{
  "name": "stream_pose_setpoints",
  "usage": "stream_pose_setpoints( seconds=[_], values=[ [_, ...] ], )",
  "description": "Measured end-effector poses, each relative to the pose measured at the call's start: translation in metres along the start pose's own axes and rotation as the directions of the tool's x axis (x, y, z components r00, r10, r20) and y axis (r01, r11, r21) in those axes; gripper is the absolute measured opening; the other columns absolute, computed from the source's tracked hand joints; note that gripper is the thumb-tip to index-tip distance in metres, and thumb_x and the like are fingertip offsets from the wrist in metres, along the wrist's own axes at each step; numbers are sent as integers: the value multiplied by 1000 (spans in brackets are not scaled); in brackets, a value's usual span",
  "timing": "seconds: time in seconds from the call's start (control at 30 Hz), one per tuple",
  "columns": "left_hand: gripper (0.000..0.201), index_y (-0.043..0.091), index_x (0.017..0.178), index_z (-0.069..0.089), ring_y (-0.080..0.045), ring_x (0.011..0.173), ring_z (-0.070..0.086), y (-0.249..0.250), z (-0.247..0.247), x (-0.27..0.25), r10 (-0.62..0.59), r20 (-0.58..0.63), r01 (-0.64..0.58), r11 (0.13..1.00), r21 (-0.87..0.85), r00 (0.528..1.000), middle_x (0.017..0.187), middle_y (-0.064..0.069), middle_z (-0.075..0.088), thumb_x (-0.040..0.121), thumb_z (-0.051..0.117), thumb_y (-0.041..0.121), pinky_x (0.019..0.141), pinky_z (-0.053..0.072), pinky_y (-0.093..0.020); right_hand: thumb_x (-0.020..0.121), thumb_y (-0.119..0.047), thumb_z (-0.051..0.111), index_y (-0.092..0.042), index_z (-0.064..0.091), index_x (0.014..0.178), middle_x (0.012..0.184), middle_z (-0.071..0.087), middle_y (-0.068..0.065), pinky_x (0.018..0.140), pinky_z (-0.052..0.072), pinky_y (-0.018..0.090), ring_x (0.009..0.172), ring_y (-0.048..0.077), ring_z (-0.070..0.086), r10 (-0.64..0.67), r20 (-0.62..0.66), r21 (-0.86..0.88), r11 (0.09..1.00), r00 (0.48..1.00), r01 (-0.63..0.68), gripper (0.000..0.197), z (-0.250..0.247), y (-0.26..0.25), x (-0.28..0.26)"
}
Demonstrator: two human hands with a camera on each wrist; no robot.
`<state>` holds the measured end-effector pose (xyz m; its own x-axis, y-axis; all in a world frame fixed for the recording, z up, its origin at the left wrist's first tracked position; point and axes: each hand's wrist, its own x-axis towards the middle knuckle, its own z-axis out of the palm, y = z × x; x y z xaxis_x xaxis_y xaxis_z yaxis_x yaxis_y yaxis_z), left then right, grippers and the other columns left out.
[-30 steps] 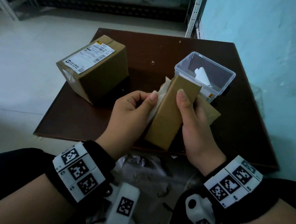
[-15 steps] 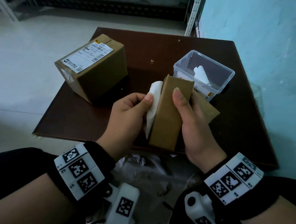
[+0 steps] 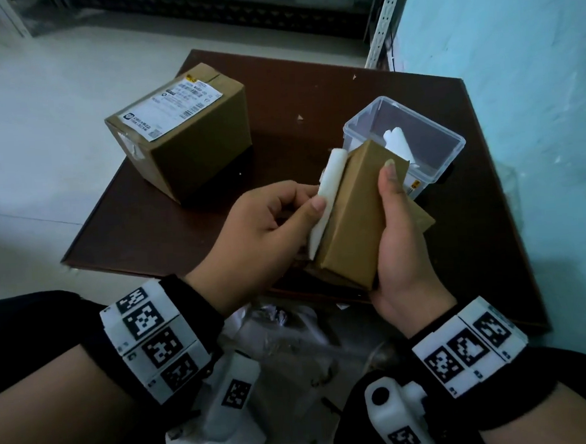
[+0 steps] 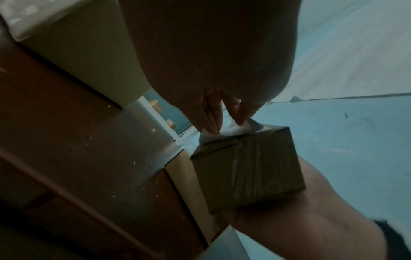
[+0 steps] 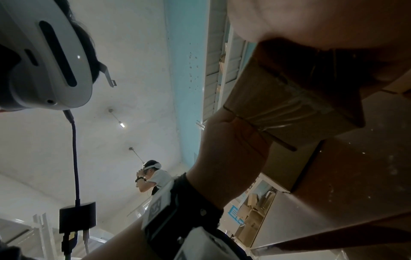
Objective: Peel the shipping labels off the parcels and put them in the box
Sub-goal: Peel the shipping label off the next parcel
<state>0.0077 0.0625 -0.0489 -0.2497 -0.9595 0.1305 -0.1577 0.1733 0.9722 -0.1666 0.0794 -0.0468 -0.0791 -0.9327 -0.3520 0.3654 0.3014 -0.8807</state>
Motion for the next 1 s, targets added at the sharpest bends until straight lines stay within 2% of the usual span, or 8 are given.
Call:
stream_pose_setpoints(
  seconds=[0.17, 0.27, 0.47, 0.57, 0.7, 0.77, 0.83, 1.0],
  values=[
    [34, 13, 84, 74, -8, 60, 58, 1, 1, 3, -93, -65, 85, 990, -108, 994, 67, 5, 66, 107, 56, 30, 57, 47, -21, 104, -73, 35, -28, 66, 135, 106, 83, 7, 76, 67, 40, 98, 24, 82, 59, 26, 30, 998, 998, -60, 63, -1, -3, -2],
    [41, 6, 104, 77, -29, 87, 74, 3, 1, 1, -2, 9, 3, 994, -108, 1000, 97, -9, 78, 102, 57, 41, 71, 58, -33, 104, -76, 29, -26, 63, 141, 113, 82, 11, 83, 66, 45, 104, 27, 81, 58, 19, 61, 996, 998, -60, 71, 0, -4, -3],
    [23, 13, 82, 65, -7, 105, 71, -3, 3, 0, 52, -2, -52, 996, -71, 999, 125, 4, 74, 103, 63, 22, 73, 55, -22, 106, -71, 34, -23, 63, 142, 123, 79, 14, 96, 63, 52, 114, 30, 77, 10, 20, 91, 996, 1000, -11, 67, 4, -6, -2],
    [24, 18, 82, 68, -10, 89, 70, 1, 0, 1, 23, -32, -25, 998, -64, 999, 110, -1, 77, 104, 62, 20, 69, 55, -21, 109, -61, 42, -23, 67, 134, 116, 81, 11, 90, 64, 46, 108, 27, 79, 27, 62, 96, 995, 998, -33, 52, 3, -8, -2],
    [31, 8, 73, 59, -16, 63, 58, 11, -2, 9, -292, -43, 241, 855, -460, 955, 74, -5, 67, 104, 56, 12, 55, 48, -23, 108, -58, 47, -26, 68, 130, 116, 82, 9, 97, 61, 48, 110, 26, 79, 59, 87, 124, 990, 994, -69, 45, 4, -10, -2],
    [34, 3, 73, 54, -15, 58, 54, 12, -3, 10, -299, -20, 253, 840, -479, 954, 63, -8, 57, 102, 59, 21, 52, 45, -24, 108, -58, 48, -26, 68, 131, 118, 81, 9, 100, 60, 51, 112, 27, 78, 55, 85, 140, 988, 995, -67, 45, 5, -10, -2],
    [45, -8, 82, 60, -18, 67, 61, 9, 0, 7, -142, 5, 135, 933, -332, 990, 70, -16, 64, 99, 67, 33, 61, 48, -28, 108, -60, 46, -24, 68, 134, 120, 80, 11, 97, 61, 49, 113, 28, 77, 46, 76, 157, 986, 996, -58, 50, 3, -8, -2],
    [26, -3, 107, 73, -13, 108, 73, 2, 4, -5, 84, 15, -82, 988, -129, 996, 123, 0, 76, 96, 71, 20, 84, 58, -25, 107, -63, 46, -20, 68, 137, 123, 78, 16, 99, 60, 50, 114, 30, 76, 56, 43, 222, 973, 998, -64, 58, 0, -8, 2]
  ],
)
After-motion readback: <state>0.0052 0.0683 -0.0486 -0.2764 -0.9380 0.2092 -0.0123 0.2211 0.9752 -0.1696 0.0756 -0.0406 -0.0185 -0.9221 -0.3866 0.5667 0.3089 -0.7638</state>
